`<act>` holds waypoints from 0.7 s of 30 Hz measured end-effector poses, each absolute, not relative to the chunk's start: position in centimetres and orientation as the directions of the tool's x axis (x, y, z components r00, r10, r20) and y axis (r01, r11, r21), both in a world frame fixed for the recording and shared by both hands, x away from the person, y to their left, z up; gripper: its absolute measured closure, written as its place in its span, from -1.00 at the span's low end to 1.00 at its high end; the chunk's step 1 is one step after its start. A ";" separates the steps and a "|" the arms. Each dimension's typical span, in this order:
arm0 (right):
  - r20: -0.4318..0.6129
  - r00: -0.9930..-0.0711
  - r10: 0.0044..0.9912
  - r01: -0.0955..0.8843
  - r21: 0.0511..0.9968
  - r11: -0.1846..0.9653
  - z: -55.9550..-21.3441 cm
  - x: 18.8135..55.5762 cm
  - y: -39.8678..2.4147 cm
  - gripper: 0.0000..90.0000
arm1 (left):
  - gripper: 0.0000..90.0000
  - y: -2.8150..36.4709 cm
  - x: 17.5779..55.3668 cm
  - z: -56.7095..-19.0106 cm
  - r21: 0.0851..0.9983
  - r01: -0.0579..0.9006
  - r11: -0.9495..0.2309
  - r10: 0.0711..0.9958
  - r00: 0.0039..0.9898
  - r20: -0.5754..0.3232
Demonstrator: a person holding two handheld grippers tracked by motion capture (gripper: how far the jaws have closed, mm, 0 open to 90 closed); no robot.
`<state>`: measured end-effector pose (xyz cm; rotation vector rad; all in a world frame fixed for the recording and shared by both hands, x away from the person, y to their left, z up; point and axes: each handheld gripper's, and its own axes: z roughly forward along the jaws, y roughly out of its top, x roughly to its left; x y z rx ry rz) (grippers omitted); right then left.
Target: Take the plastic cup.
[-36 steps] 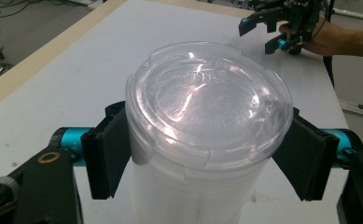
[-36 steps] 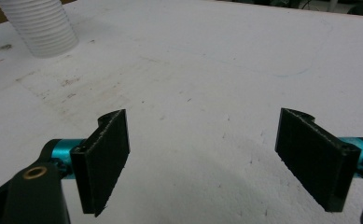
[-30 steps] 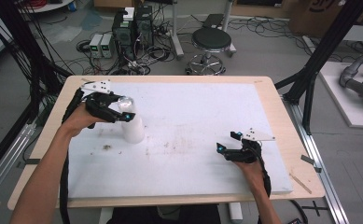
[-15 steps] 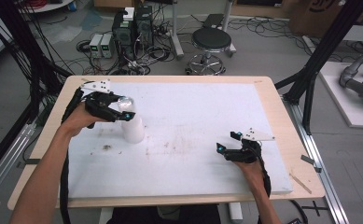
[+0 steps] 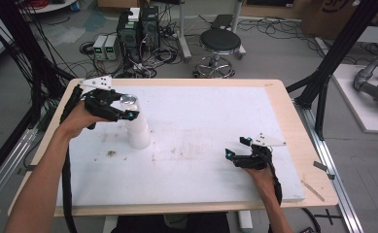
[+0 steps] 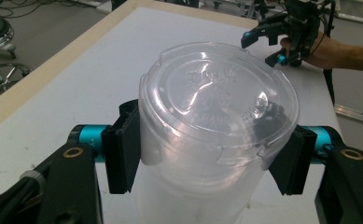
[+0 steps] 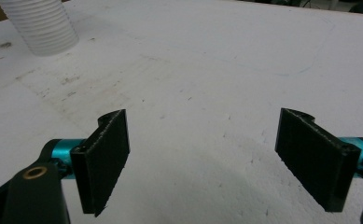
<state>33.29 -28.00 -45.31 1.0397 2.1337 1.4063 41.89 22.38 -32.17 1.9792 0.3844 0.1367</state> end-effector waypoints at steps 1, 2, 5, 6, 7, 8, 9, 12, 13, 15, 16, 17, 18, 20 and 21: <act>0.083 -0.653 0.753 0.372 0.901 0.224 -45.3 33.3 -28.0 -0.62 | -0.20 22.4 41.9 -31.6 0.901 0.202 -0.384 0.329 0.942 -0.070; 0.081 -0.653 0.753 0.372 0.901 0.225 -45.3 33.3 -28.0 -0.62 | -0.20 22.3 41.8 -31.1 0.900 0.200 -0.388 0.331 0.941 -0.066; 0.078 -0.654 0.752 0.369 0.901 0.227 -45.3 33.3 -28.0 -0.62 | -0.19 22.3 41.7 -29.2 0.904 0.184 -0.385 0.333 0.941 -0.050; 0.078 -0.654 0.752 0.369 0.901 0.227 -45.3 33.3 -28.0 -0.62 | -0.19 22.3 41.6 -28.5 0.903 0.177 -0.391 0.333 0.942 -0.040; 0.077 -0.654 0.753 0.369 0.901 0.228 -45.3 33.3 -28.0 -0.62 | -0.19 22.2 41.5 -27.7 0.905 0.169 -0.390 0.335 0.942 -0.032; 0.076 -0.654 0.753 0.369 0.900 0.230 -45.3 33.3 -28.0 -0.62 | -0.18 22.3 41.4 -27.2 0.905 0.166 -0.391 0.339 0.941 -0.026; 0.078 -0.653 0.753 0.370 0.900 0.228 -45.3 33.3 -28.0 -0.62 | -0.18 22.2 41.3 -26.5 0.907 0.164 -0.388 0.342 0.939 -0.024; 0.079 -0.654 0.752 0.370 0.901 0.227 -45.3 33.3 -28.0 -0.62 | -0.17 22.3 40.9 -24.5 0.907 0.149 -0.393 0.352 0.936 -0.001; 0.080 -0.654 0.752 0.370 0.901 0.226 -45.3 33.3 -28.0 -0.62 | -0.16 22.3 40.8 -24.0 0.908 0.147 -0.393 0.355 0.935 0.003; 0.081 -0.654 0.752 0.370 0.901 0.225 -45.3 33.3 -28.0 -0.62 | -0.15 22.3 40.4 -23.0 0.911 0.135 -0.390 0.358 0.934 0.015; 0.083 -0.653 0.752 0.372 0.901 0.224 -45.3 33.3 -28.0 -0.62 | -0.15 22.3 40.2 -22.6 0.912 0.130 -0.390 0.357 0.934 0.020; 0.083 -0.654 0.752 0.372 0.901 0.223 -45.3 33.3 -28.0 -0.62 | -0.14 22.2 40.0 -22.3 0.914 0.123 -0.388 0.355 0.934 0.025; 0.083 -0.654 0.752 0.371 0.901 0.223 -45.3 33.3 -28.0 -0.62 | -0.14 22.2 39.8 -22.1 0.915 0.119 -0.385 0.354 0.935 0.028; 0.082 -0.654 0.752 0.370 0.902 0.223 -45.3 33.3 -28.0 -0.62 | -0.14 22.1 39.5 -21.8 0.916 0.109 -0.386 0.349 0.936 0.036; 0.075 -0.654 0.753 0.362 0.905 0.225 -45.3 33.3 -28.0 -0.62 | -0.14 22.0 39.4 -21.7 0.915 0.109 -0.389 0.349 0.937 0.037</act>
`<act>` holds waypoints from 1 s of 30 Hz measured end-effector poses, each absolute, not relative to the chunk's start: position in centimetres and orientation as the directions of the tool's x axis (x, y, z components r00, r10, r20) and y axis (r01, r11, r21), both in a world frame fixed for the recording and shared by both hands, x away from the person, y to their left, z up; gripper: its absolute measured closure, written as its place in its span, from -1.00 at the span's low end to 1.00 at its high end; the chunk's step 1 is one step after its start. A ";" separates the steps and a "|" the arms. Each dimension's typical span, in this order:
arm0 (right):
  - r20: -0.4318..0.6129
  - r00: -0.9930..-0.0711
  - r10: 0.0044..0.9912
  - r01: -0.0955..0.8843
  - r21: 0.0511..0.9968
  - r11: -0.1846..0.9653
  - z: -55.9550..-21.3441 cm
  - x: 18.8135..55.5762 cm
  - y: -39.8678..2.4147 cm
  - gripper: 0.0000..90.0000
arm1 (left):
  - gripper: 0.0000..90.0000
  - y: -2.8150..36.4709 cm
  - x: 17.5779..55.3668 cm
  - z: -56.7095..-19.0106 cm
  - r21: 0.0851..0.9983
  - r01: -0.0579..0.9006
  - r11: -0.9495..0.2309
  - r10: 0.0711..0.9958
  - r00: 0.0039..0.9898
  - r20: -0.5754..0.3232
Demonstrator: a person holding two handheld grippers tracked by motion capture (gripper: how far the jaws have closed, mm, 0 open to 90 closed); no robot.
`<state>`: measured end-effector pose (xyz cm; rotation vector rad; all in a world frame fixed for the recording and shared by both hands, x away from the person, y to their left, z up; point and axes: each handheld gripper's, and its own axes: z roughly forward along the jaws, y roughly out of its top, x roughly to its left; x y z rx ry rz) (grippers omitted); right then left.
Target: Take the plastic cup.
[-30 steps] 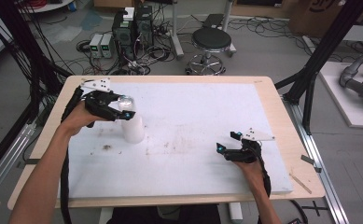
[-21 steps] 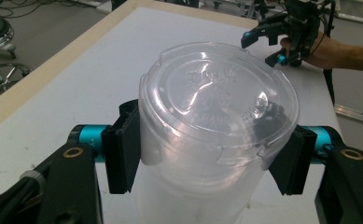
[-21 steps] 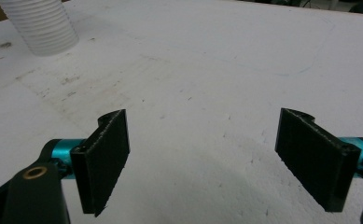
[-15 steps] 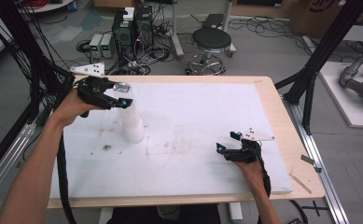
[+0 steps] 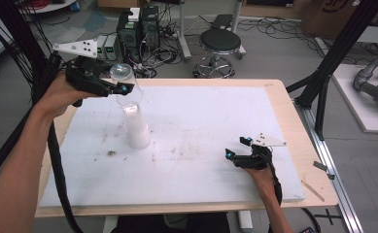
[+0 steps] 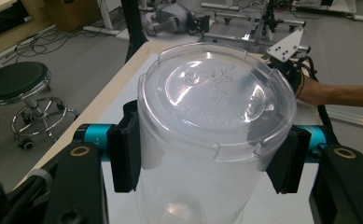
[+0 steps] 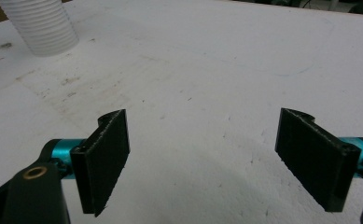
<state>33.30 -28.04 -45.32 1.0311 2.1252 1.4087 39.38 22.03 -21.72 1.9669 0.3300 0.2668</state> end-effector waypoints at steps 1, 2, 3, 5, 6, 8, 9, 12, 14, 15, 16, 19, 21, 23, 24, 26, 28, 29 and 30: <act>0.075 -0.654 0.753 0.362 0.905 0.225 -45.3 33.3 -28.0 -0.62 | -0.14 21.9 39.2 -21.7 0.915 0.110 -0.387 0.348 0.937 0.035; 0.075 -0.654 0.753 0.363 0.904 0.225 -45.3 33.3 -28.0 -0.62 | -0.14 21.9 39.1 -21.7 0.915 0.109 -0.388 0.347 0.937 0.035; 0.077 -0.653 0.754 0.364 0.904 0.224 -45.3 33.3 -28.0 -0.61 | -0.14 21.7 38.9 -21.8 0.914 0.107 -0.392 0.345 0.938 0.038; 0.079 -0.651 0.755 0.366 0.904 0.221 -45.3 33.2 -28.0 -0.62 | -0.13 21.4 38.3 -22.1 0.926 0.103 -0.363 0.342 0.939 0.029; 0.076 -0.650 0.756 0.362 0.906 0.220 -45.3 33.2 -28.1 -0.62 | -0.13 21.3 38.1 -22.2 0.929 0.101 -0.356 0.341 0.940 0.028; 0.076 -0.651 0.755 0.361 0.906 0.220 -45.3 33.2 -28.1 -0.62 | -0.13 21.0 37.5 -22.5 0.930 0.096 -0.354 0.338 0.940 0.032; 0.082 -0.651 0.755 0.367 0.904 0.218 -45.3 33.2 -28.0 -0.62 | -0.13 20.8 37.1 -22.6 0.931 0.093 -0.353 0.335 0.942 0.032; 0.075 -0.651 0.755 0.360 0.906 0.220 -45.3 33.2 -28.0 -0.62 | -0.10 20.1 35.9 -23.1 0.935 0.091 -0.341 0.324 0.946 0.027; 0.071 -0.652 0.755 0.358 0.906 0.224 -45.3 33.2 -28.0 -0.62 | -0.10 19.5 35.2 -23.5 0.936 0.091 -0.341 0.319 0.948 0.024; 0.070 -0.653 0.754 0.358 0.906 0.226 -45.3 33.2 -28.0 -0.62 | -0.10 19.3 34.9 -23.8 0.936 0.088 -0.340 0.317 0.948 0.026; 0.066 -0.654 0.753 0.357 0.905 0.231 -45.3 33.3 -28.0 -0.62 | -0.10 19.0 34.6 -24.0 0.936 0.088 -0.341 0.314 0.949 0.026; 0.064 -0.651 0.756 0.360 0.903 0.233 -45.3 33.2 -27.9 -0.62 | -0.10 18.1 34.0 -24.8 0.940 0.090 -0.330 0.303 0.953 0.016; 0.066 -0.651 0.756 0.356 0.906 0.228 -45.3 33.1 -27.9 -0.62 | -0.10 17.3 33.6 -25.3 0.938 0.084 -0.337 0.286 0.958 0.018; 0.062 -0.652 0.756 0.346 0.911 0.224 -45.3 33.0 -28.0 -0.62 | -0.10 16.7 33.4 -25.6 0.936 0.077 -0.342 0.274 0.962 0.021; 0.055 -0.654 0.755 0.337 0.914 0.226 -45.3 33.0 -28.0 -0.62 | -0.10 16.4 33.3 -25.9 0.937 0.075 -0.340 0.266 0.964 0.019; 0.055 -0.655 0.754 0.336 0.914 0.225 -45.3 32.9 -28.0 -0.62 | -0.10 15.8 33.2 -26.3 0.940 0.073 -0.333 0.254 0.967 0.015; 0.048 -0.654 0.755 0.330 0.916 0.228 -45.3 32.8 -28.0 -0.62 | -0.10 15.2 33.1 -26.9 0.940 0.076 -0.332 0.251 0.968 0.010; 0.045 -0.657 0.752 0.326 0.917 0.230 -45.3 32.9 -28.0 -0.62 | -0.10 15.0 33.0 -27.3 0.939 0.078 -0.334 0.244 0.970 0.006; 0.048 -0.657 0.752 0.330 0.916 0.229 -45.3 32.9 -28.0 -0.62 | -0.10 14.8 33.0 -27.5 0.938 0.079 -0.338 0.244 0.970 0.007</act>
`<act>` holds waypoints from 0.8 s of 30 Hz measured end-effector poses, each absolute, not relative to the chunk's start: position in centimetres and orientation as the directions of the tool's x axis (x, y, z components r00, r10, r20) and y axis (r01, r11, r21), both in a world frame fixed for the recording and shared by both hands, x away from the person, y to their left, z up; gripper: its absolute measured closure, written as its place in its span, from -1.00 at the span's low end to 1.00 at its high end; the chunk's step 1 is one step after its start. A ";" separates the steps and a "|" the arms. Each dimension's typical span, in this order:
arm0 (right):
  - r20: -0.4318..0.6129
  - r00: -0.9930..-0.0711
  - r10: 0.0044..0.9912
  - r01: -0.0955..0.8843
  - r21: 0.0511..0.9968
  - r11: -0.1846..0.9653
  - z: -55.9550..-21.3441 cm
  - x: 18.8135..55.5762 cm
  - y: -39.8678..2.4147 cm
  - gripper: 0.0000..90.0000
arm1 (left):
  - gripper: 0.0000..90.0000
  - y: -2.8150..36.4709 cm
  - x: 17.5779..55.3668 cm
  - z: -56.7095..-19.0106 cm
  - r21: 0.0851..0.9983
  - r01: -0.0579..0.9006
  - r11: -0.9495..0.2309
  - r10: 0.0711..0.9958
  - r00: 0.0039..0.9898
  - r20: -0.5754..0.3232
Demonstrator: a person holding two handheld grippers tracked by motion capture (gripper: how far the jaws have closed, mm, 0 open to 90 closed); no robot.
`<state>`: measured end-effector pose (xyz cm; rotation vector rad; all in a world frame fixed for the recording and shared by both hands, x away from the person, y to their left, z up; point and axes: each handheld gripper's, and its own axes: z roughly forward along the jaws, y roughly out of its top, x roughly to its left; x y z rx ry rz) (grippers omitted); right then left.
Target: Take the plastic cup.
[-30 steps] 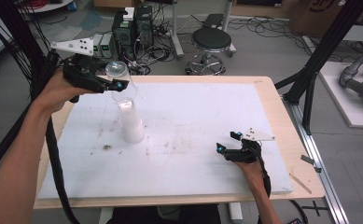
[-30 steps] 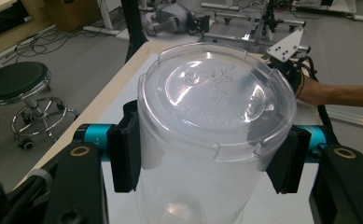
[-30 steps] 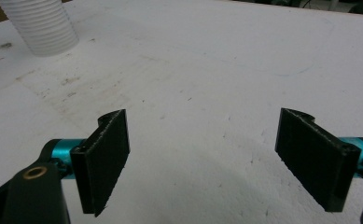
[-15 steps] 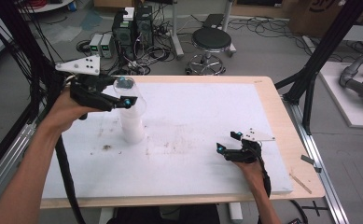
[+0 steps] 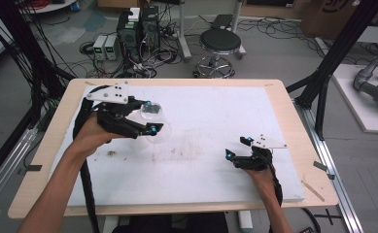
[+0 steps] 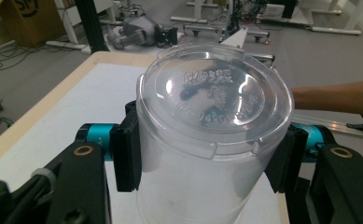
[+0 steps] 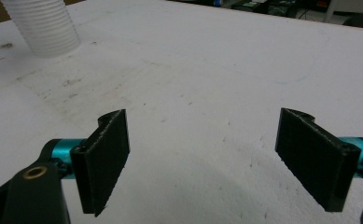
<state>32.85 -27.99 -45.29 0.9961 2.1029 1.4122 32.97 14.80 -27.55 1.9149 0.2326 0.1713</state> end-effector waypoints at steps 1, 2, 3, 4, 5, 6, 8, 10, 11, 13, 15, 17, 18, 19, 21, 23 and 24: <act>0.052 -0.657 0.752 0.332 0.916 0.227 -45.3 32.8 -28.0 -0.62 | -0.10 14.6 32.9 -27.9 0.937 0.084 -0.340 0.247 0.969 0.003; 0.051 -0.658 0.751 0.330 0.916 0.227 -45.3 32.9 -28.0 -0.62 | -0.10 14.4 32.7 -28.4 0.939 0.089 -0.333 0.245 0.970 -0.005; 0.054 -0.658 0.751 0.335 0.914 0.228 -45.3 32.9 -28.0 -0.62 | -0.10 14.3 32.7 -28.7 0.939 0.088 -0.333 0.239 0.971 -0.007; 0.054 -0.659 0.751 0.336 0.914 0.228 -45.3 32.9 -28.0 -0.62 | -0.10 14.2 32.5 -29.0 0.939 0.091 -0.331 0.240 0.971 -0.009; 0.050 -0.661 0.749 0.332 0.914 0.231 -45.3 33.0 -28.0 -0.62 | -0.10 14.1 32.4 -29.4 0.941 0.093 -0.326 0.242 0.970 -0.012; 0.057 -0.661 0.748 0.338 0.913 0.229 -45.3 32.9 -28.0 -0.62 | -0.10 14.0 32.3 -29.8 0.942 0.095 -0.322 0.240 0.971 -0.016; 0.060 -0.662 0.747 0.340 0.913 0.228 -45.3 32.9 -28.0 -0.62 | -0.10 13.7 32.0 -30.5 0.949 0.098 -0.301 0.236 0.971 -0.026; 0.060 -0.661 0.748 0.341 0.912 0.227 -45.3 32.9 -28.0 -0.62 | -0.10 13.4 31.9 -31.3 0.953 0.094 -0.289 0.222 0.975 -0.029; 0.061 -0.661 0.748 0.341 0.912 0.226 -45.3 32.9 -28.0 -0.62 | -0.10 13.2 31.8 -31.5 0.952 0.095 -0.291 0.221 0.975 -0.030; 0.059 -0.664 0.745 0.338 0.913 0.230 -45.3 33.0 -28.0 -0.62 | -0.10 12.8 31.7 -32.0 0.951 0.097 -0.294 0.213 0.977 -0.034; 0.056 -0.665 0.745 0.337 0.913 0.232 -45.3 33.0 -28.0 -0.62 | -0.10 12.5 31.6 -32.5 0.954 0.096 -0.284 0.204 0.978 -0.038; 0.055 -0.662 0.747 0.340 0.911 0.234 -45.3 33.0 -28.0 -0.62 | -0.10 12.3 31.6 -32.8 0.955 0.096 -0.279 0.201 0.979 -0.040; 0.060 -0.662 0.747 0.346 0.909 0.234 -45.3 33.0 -27.9 -0.62 | -0.10 12.2 31.6 -33.0 0.953 0.096 -0.287 0.201 0.979 -0.038; 0.056 -0.663 0.747 0.343 0.909 0.235 -45.3 33.1 -27.9 -0.62 | -0.10 12.1 31.6 -33.2 0.951 0.094 -0.296 0.205 0.978 -0.033; 0.060 -0.664 0.745 0.348 0.907 0.237 -45.3 33.1 -27.9 -0.62 | -0.10 12.0 31.6 -33.4 0.951 0.096 -0.295 0.201 0.979 -0.037; 0.057 -0.664 0.746 0.343 0.909 0.235 -45.3 33.1 -27.9 -0.62 | -0.10 11.9 31.7 -33.7 0.952 0.098 -0.291 0.201 0.979 -0.039; 0.060 -0.664 0.746 0.345 0.909 0.234 -45.3 33.0 -27.9 -0.62 | -0.10 11.9 31.7 -33.8 0.950 0.097 -0.297 0.200 0.979 -0.037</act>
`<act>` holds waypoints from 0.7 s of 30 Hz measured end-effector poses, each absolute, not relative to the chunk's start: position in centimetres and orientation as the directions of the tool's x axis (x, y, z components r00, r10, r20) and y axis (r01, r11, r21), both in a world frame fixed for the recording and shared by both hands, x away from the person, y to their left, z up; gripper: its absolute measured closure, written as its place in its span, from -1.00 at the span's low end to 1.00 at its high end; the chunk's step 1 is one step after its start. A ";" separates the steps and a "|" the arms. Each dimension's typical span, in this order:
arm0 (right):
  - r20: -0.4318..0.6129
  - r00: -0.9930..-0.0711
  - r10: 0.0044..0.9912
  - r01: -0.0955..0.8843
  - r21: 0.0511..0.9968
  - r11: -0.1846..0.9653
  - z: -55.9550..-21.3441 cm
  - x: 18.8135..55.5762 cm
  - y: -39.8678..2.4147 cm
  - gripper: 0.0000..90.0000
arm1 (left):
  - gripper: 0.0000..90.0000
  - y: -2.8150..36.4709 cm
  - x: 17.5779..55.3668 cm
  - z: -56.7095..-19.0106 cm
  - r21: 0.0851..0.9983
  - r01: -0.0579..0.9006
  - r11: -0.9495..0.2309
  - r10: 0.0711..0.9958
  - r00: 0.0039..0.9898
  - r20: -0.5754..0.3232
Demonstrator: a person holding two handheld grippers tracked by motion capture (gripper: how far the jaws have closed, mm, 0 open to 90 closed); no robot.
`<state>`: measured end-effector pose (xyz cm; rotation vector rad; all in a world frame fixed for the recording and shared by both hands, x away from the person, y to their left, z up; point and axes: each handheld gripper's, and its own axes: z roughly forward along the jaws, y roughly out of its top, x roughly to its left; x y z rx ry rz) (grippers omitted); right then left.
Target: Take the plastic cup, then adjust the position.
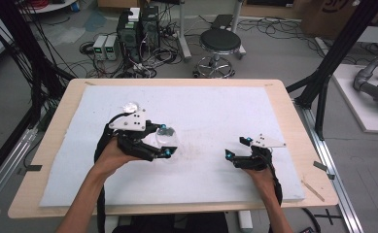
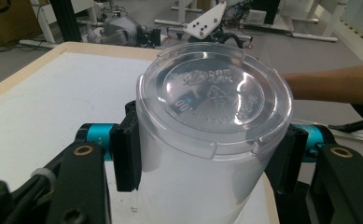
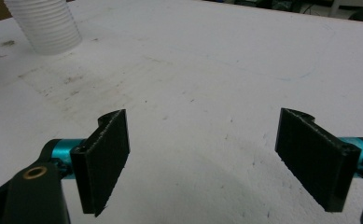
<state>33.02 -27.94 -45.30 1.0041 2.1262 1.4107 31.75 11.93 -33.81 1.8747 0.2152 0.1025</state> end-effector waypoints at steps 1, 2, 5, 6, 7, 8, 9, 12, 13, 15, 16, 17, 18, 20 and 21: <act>0.061 -0.663 0.746 0.346 0.909 0.233 -45.3 33.0 -27.9 -0.62 | -0.10 11.9 31.8 -34.0 0.950 0.101 -0.294 0.200 0.979 -0.043; 0.054 -0.663 0.747 0.339 0.911 0.235 -45.3 33.0 -28.0 -0.62 | -0.10 11.9 31.9 -34.2 0.950 0.109 -0.293 0.199 0.979 -0.051; 0.049 -0.664 0.746 0.334 0.912 0.237 -45.3 32.9 -27.9 -0.62 | -0.10 12.0 32.2 -34.8 0.947 0.122 -0.297 0.206 0.977 -0.061; 0.048 -0.665 0.745 0.333 0.912 0.238 -45.3 32.9 -27.9 -0.62 | -0.10 12.0 32.4 -35.0 0.945 0.125 -0.303 0.210 0.976 -0.061; 0.042 -0.667 0.744 0.327 0.914 0.241 -45.3 33.0 -27.9 -0.62 | -0.10 12.0 32.4 -35.1 0.943 0.127 -0.308 0.211 0.976 -0.063; 0.046 -0.666 0.745 0.329 0.914 0.238 -45.3 32.9 -27.9 -0.62 | -0.10 12.0 32.5 -35.1 0.942 0.128 -0.310 0.213 0.975 -0.063; 0.050 -0.664 0.747 0.335 0.912 0.237 -45.3 32.9 -27.9 -0.62 | -0.10 12.0 32.5 -35.1 0.944 0.133 -0.303 0.215 0.974 -0.068; 0.056 -0.665 0.745 0.338 0.912 0.234 -45.3 33.0 -28.0 -0.62 | -0.10 12.0 32.4 -35.0 0.949 0.122 -0.291 0.213 0.975 -0.060; 0.056 -0.666 0.744 0.338 0.911 0.234 -45.3 33.0 -28.0 -0.62 | -0.10 12.0 32.4 -35.0 0.949 0.121 -0.291 0.211 0.976 -0.060; 0.057 -0.666 0.744 0.339 0.912 0.233 -45.3 33.0 -28.0 -0.62 | -0.10 12.0 32.4 -34.9 0.946 0.115 -0.302 0.209 0.977 -0.052; 0.057 -0.667 0.743 0.339 0.911 0.234 -45.3 33.0 -28.0 -0.62 | -0.10 12.0 32.4 -34.9 0.946 0.114 -0.304 0.208 0.977 -0.050; 0.065 -0.668 0.741 0.345 0.910 0.231 -45.3 33.0 -28.0 -0.62 | -0.10 12.0 32.3 -34.9 0.946 0.115 -0.304 0.209 0.977 -0.052; 0.066 -0.670 0.740 0.345 0.910 0.232 -45.3 33.0 -28.0 -0.62 | -0.10 12.0 32.3 -34.9 0.947 0.116 -0.300 0.212 0.976 -0.052; 0.069 -0.673 0.737 0.346 0.909 0.231 -45.3 33.1 -28.0 -0.62 | -0.10 12.0 32.3 -34.9 0.947 0.116 -0.298 0.217 0.975 -0.051; 0.079 -0.678 0.731 0.352 0.908 0.228 -45.3 33.2 -28.1 -0.62 | -0.10 12.1 32.3 -34.8 0.949 0.116 -0.294 0.220 0.974 -0.051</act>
